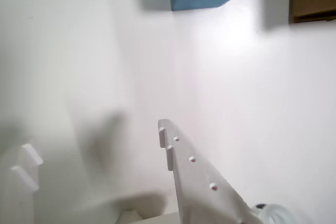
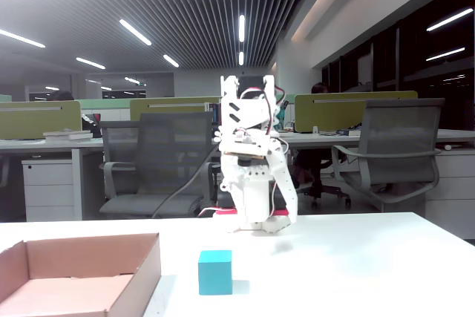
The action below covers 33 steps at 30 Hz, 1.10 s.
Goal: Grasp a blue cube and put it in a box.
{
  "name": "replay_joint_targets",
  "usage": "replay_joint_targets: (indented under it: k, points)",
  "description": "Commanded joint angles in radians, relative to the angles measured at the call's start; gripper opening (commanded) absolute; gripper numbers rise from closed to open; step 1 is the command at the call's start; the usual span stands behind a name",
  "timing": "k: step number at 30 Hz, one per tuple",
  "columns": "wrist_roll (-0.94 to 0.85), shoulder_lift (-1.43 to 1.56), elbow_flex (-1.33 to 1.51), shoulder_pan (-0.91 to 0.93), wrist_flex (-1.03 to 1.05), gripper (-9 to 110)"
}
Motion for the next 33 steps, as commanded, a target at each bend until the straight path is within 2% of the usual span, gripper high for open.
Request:
replay_joint_targets:
  k: [1, 5, 10, 25, 33]
  points:
    - [-0.040, -0.206, -0.233, 0.020, 0.046, 28]
    - [-0.129, -0.471, -0.529, 0.074, 0.164, 28]
    - [-0.215, -0.669, -0.767, 0.135, 0.258, 29]
    - [-0.373, -1.025, -1.081, 0.296, 0.256, 29]
    - [-0.417, -1.143, -1.138, 0.327, 0.216, 29]
